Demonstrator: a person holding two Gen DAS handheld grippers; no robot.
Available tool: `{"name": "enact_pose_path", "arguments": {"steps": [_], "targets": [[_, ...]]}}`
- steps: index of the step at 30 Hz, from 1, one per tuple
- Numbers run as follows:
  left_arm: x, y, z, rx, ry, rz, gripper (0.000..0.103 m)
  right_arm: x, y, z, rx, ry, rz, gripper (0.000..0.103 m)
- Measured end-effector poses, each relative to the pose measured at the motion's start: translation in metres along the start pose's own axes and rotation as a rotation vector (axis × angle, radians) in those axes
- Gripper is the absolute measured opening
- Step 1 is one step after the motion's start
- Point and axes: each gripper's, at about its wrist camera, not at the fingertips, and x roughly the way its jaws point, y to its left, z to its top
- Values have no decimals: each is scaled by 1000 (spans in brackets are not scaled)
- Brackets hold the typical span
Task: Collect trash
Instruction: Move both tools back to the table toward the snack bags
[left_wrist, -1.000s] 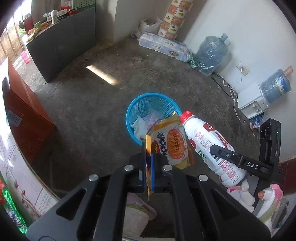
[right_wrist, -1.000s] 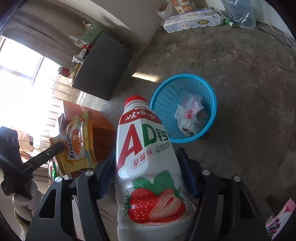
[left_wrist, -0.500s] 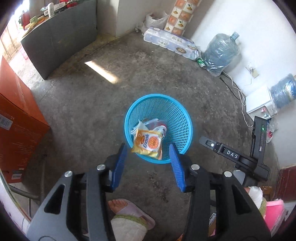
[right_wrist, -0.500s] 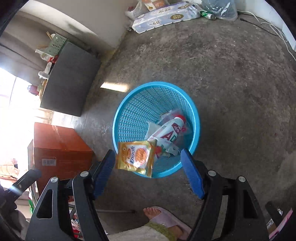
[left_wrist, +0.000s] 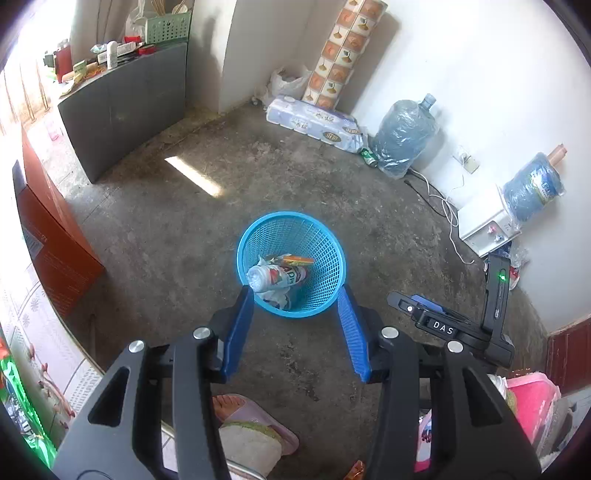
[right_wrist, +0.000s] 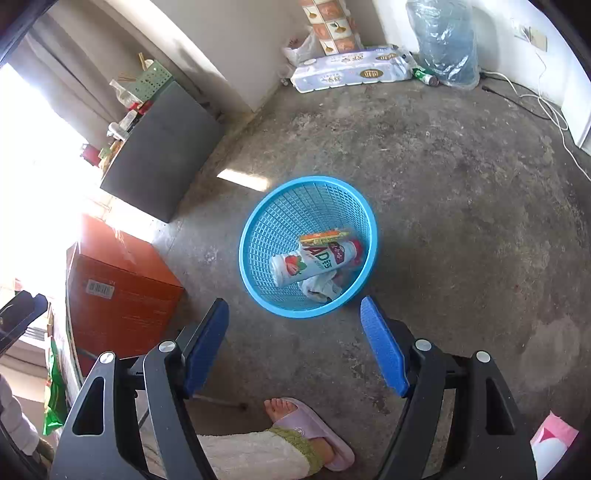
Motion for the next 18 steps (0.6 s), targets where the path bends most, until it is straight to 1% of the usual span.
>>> {"name": "enact_pose_path", "arguments": {"steps": [4, 8, 10, 12, 15, 18], "targets": [[-54, -2, -25, 4, -73, 2, 45, -30, 33, -12, -91, -47, 22, 72], [-104, 5, -61, -40, -139, 2, 45, -59, 68, -29, -177, -86, 77, 73], [-126, 13, -82, -67, -170, 12, 46, -71, 85, -37, -216, -97, 112, 77], [-147, 20, -104, -96, -204, 28, 51, -80, 104, -45, -258, -94, 149, 78], [-176, 37, -138, -149, -249, 62, 53, -88, 134, -54, -318, -66, 215, 79], [-202, 60, -174, -219, -296, 112, 56, -91, 166, -65, -383, -34, 274, 80]]}}
